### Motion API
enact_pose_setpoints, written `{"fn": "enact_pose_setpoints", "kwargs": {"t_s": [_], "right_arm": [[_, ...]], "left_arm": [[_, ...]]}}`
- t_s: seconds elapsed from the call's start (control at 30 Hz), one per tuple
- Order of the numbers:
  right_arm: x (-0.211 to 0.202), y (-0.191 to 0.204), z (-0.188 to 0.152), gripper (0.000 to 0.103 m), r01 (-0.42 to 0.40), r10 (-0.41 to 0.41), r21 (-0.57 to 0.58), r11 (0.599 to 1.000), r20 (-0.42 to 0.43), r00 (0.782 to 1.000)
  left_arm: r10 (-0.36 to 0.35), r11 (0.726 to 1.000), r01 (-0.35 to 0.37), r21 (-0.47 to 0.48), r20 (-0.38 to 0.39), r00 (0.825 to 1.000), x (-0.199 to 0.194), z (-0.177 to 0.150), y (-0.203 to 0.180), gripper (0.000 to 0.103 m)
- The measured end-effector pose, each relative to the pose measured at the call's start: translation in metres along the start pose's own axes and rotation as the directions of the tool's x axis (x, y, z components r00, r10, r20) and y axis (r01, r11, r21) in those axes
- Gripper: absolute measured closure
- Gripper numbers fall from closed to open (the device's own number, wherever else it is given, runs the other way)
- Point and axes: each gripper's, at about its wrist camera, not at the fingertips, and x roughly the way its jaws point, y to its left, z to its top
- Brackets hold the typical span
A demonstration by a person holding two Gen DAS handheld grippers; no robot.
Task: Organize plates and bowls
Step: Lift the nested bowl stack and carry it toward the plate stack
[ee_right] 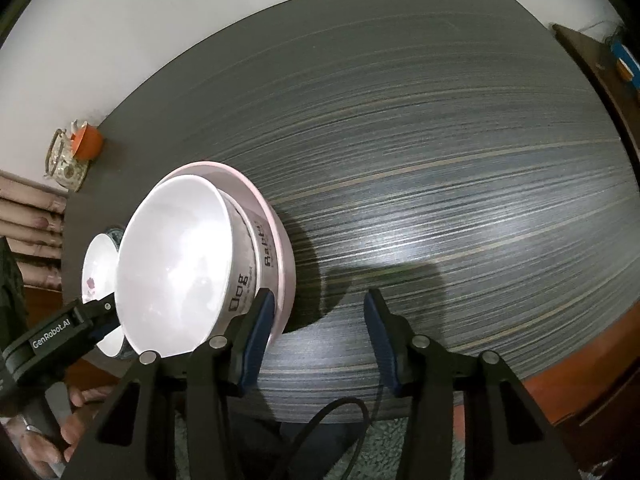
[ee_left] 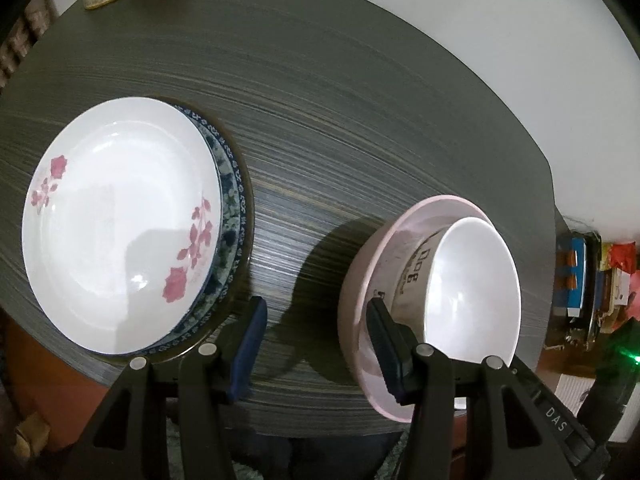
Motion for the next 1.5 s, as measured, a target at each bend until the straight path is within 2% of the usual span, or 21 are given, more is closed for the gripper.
{"fn": "enact_pose_setpoints", "kwargs": {"t_s": [0.07,0.23,0.37,0.5,0.63,1.07,1.5], "right_arm": [[0.002,0.0,0.002,0.061,0.003,-0.003,0.007,1.0,-0.001,1.0],[0.004,-0.002,0.007,0.063,0.026,-0.026,0.008,1.0,0.006,1.0],[0.01,0.0,0.008,0.07,0.041,-0.041,0.0,0.999,-0.015,0.999],[0.015,0.001,0.007,0.076,0.031,-0.031,-0.002,1.0,-0.031,0.999],[0.016,-0.002,0.008,0.078,-0.006,0.007,0.02,1.0,-0.05,0.999],[0.011,0.002,0.009,0.091,-0.015,0.015,0.001,1.0,-0.051,0.999],[0.012,0.013,0.005,0.092,0.003,-0.003,-0.014,1.0,-0.046,0.999]], "left_arm": [[0.002,1.0,-0.002,0.007,-0.006,1.0,0.002,0.0,-0.001,0.052],[-0.024,1.0,0.024,0.001,-0.042,0.999,0.014,0.001,-0.004,0.067],[-0.032,0.999,0.032,-0.003,-0.06,0.998,0.021,0.0,-0.005,0.073],[-0.044,0.999,0.043,-0.002,-0.064,0.997,0.024,0.002,-0.007,0.08],[-0.049,0.999,0.049,-0.003,-0.064,0.997,0.024,0.002,-0.006,0.087],[-0.026,1.0,0.026,0.012,-0.045,0.999,0.022,-0.003,-0.016,0.088],[-0.02,1.0,0.02,0.024,-0.022,1.0,0.02,-0.006,-0.02,0.088]]}}
